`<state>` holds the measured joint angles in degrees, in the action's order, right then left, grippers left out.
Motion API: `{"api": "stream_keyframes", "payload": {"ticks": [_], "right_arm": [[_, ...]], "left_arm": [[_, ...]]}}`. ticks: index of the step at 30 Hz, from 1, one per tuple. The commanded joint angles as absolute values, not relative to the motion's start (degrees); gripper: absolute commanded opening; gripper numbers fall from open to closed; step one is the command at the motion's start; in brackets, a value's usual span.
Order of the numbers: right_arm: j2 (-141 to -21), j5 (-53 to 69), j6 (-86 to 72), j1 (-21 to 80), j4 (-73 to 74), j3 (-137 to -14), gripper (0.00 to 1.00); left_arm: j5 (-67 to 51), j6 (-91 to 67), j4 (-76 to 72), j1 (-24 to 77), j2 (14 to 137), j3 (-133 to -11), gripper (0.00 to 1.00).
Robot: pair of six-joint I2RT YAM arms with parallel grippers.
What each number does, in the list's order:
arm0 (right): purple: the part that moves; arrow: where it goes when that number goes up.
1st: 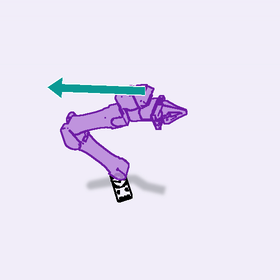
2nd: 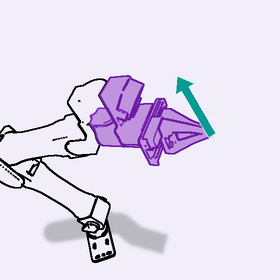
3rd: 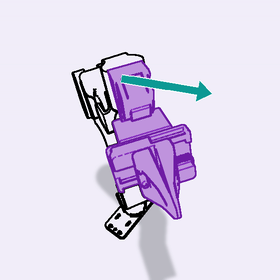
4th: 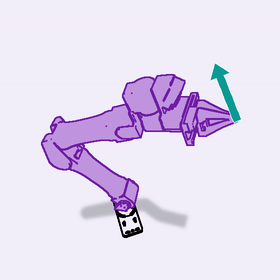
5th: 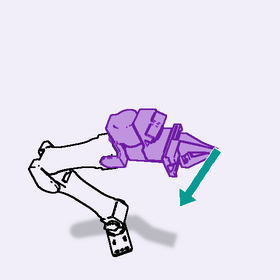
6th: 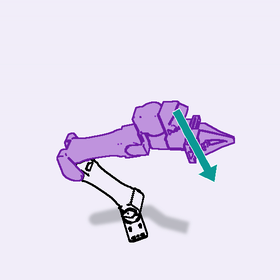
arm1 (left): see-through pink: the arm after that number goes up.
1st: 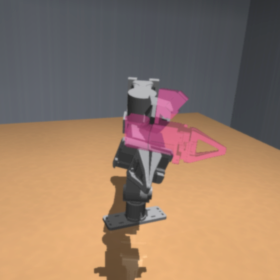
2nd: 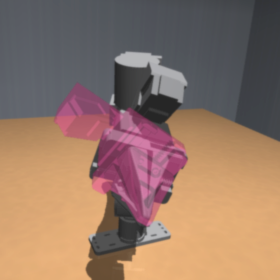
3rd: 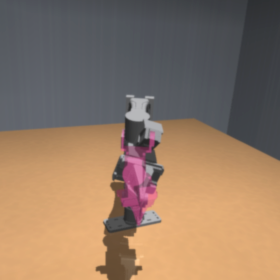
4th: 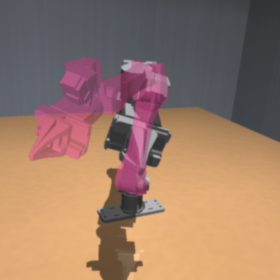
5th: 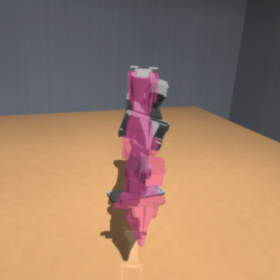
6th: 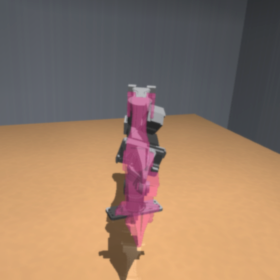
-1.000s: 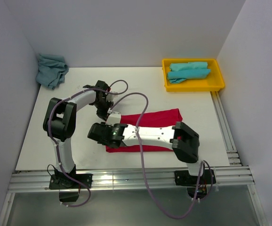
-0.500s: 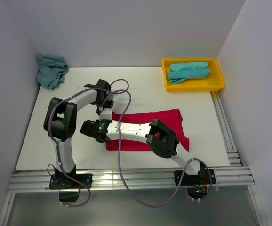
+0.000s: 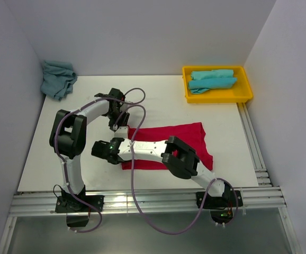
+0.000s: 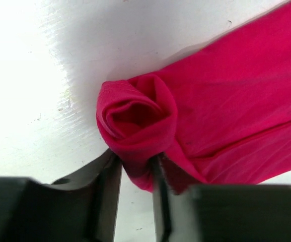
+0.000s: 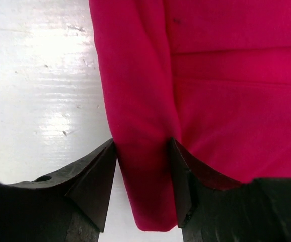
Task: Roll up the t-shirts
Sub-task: Roll the tshirt
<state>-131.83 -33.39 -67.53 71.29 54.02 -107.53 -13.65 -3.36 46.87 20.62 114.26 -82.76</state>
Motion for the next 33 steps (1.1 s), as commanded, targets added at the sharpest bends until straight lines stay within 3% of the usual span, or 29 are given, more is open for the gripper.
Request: {"api": "stream_keyframes", "payload": {"ticks": [1, 5, 9, 14, 23, 33], "right_arm": [[-134.03, -30.15, -69.87, 72.69, 58.45, -106.44, 0.53], [-133.07, -28.22, -70.31, 73.04, 56.87, -103.45, 0.52], [-129.13, -26.20, -70.14, 72.77, 51.35, -99.42, 0.31], [-119.81, -20.50, -69.79, 71.28, 35.37, -84.40, 0.17], [-102.32, -7.48, -72.50, 63.73, -7.61, -53.19, 0.17], [-106.87, 2.28, -79.01, 59.33, -39.68, -40.87, 0.17]], "left_arm": [[-13.53, -2.11, 46.32, 20.57, 114.52, -86.56, 0.36], [-15.99, -1.93, 47.28, 20.30, 114.96, -89.47, 0.48], [-20.46, -1.32, 49.13, 18.55, 115.49, -93.60, 0.56], [-27.06, 1.82, 52.29, 15.21, 115.23, -98.26, 0.61], [-38.84, 10.28, 53.35, 8.62, 110.40, -90.01, 0.61], [-47.90, 13.10, 45.36, 8.53, 110.12, -74.72, 0.61]]}}
